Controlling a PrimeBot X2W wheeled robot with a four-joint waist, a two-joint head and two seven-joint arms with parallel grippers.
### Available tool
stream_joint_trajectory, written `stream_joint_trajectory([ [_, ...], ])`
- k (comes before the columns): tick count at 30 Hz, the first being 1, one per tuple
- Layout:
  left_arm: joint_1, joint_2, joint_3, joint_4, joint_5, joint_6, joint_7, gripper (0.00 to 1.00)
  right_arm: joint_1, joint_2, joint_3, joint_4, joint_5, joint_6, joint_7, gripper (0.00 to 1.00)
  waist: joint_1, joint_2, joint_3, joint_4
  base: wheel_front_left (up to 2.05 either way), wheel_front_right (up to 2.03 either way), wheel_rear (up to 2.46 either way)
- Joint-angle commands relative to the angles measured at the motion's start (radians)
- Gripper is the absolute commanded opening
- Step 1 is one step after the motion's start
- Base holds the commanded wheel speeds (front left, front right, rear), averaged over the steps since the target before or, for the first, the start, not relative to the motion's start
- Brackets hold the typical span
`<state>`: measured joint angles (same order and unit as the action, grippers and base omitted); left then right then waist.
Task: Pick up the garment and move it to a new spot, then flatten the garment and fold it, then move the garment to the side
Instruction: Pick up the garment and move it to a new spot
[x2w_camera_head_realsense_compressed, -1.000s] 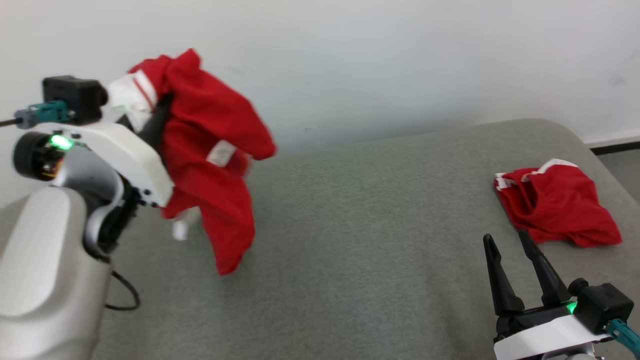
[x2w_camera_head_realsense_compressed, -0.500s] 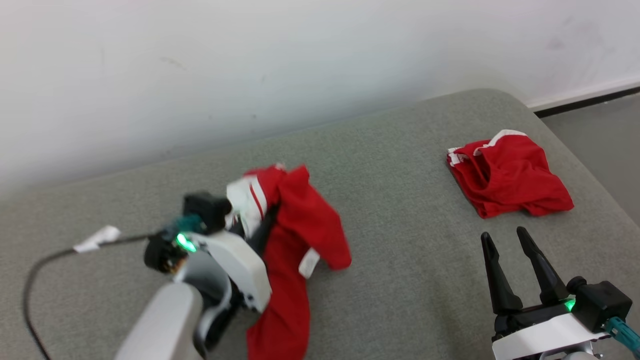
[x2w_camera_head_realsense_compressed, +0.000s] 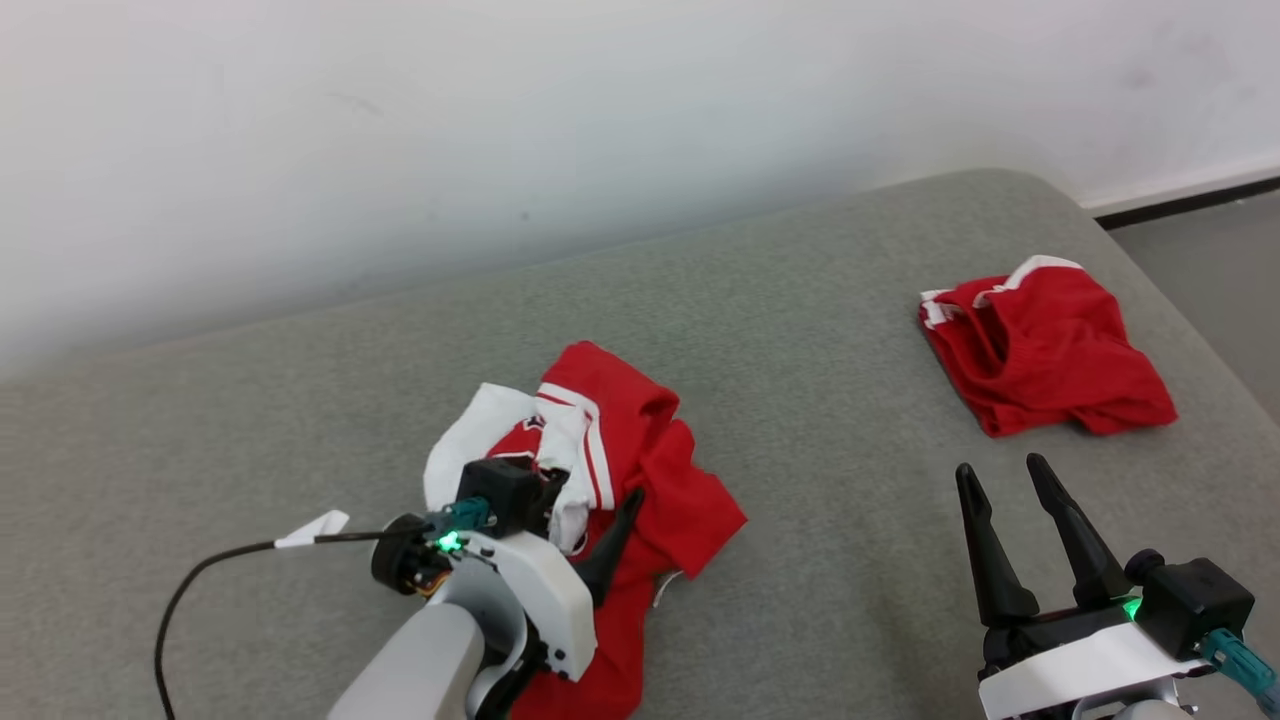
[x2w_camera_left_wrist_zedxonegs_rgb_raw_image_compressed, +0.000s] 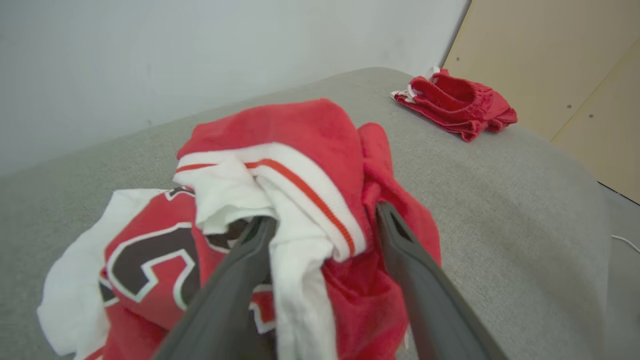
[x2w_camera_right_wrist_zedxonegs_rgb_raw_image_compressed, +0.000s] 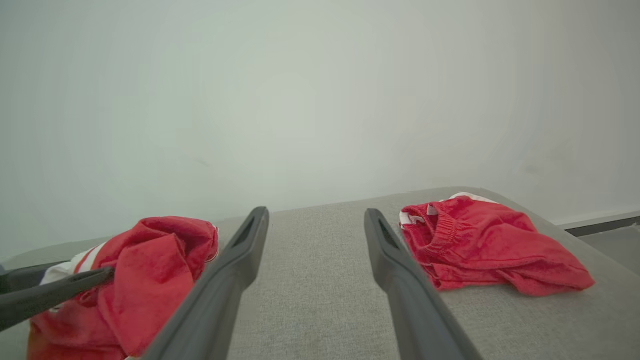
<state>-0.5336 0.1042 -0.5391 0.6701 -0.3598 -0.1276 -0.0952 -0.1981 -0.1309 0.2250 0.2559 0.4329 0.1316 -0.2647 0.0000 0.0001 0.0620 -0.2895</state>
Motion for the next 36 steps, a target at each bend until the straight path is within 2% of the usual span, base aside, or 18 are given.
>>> stream_joint_trajectory([
  [1,-0.012,-0.001,-0.006,0.005,-0.007,-0.002,-0.019,1.0,0.007,-0.003,-0.005,0.001,0.002,-0.002,0.001,1.0,0.0,-0.0001,-0.013,0.027,0.0,0.0,0.0],
  [9,-0.003,0.025,0.008,-0.085,-0.039,0.007,-0.058,1.0,0.032,-0.01,-0.011,0.006,0.004,-0.002,0.001,1.0,0.0,-0.0001,-0.061,0.116,0.0,0.0,0.0],
  [16,0.076,0.108,0.088,-0.265,-0.048,0.095,-0.107,1.0,0.045,-0.021,-0.011,-0.007,-0.001,-0.002,0.001,1.0,0.0,-0.0001,-0.081,0.176,0.0,0.0,0.0],
  [17,0.076,0.108,0.088,-0.265,-0.048,0.095,-0.107,1.0,0.045,-0.021,-0.011,-0.007,-0.001,-0.002,0.001,1.0,0.0,-0.0001,-0.081,0.176,0.0,0.0,0.0],
  [20,0.14,0.155,0.136,-0.33,-0.037,0.146,-0.141,1.0,0.049,-0.024,-0.007,-0.011,-0.003,-0.002,0.001,1.0,0.0,-0.0001,-0.084,0.184,0.0,0.0,0.0],
  [25,0.27,0.195,0.227,-0.414,-0.043,0.212,-0.167,1.0,0.056,-0.024,0.0,-0.02,-0.006,-0.002,0.001,1.0,0.0,-0.0001,-0.085,0.184,0.0,0.0,0.0],
  [30,0.407,0.171,0.321,-0.488,-0.035,0.259,-0.169,1.0,0.065,-0.016,0.01,-0.031,-0.008,-0.002,0.001,1.0,0.0,-0.0001,-0.087,0.178,0.0,0.0,0.0],
  [36,0.513,0.107,0.405,-0.545,0.01,0.259,-0.169,1.0,0.093,-0.012,-0.003,-0.052,-0.002,-0.002,0.001,1.0,0.0,-0.0001,-0.082,0.176,0.0,0.0,0.0],
])
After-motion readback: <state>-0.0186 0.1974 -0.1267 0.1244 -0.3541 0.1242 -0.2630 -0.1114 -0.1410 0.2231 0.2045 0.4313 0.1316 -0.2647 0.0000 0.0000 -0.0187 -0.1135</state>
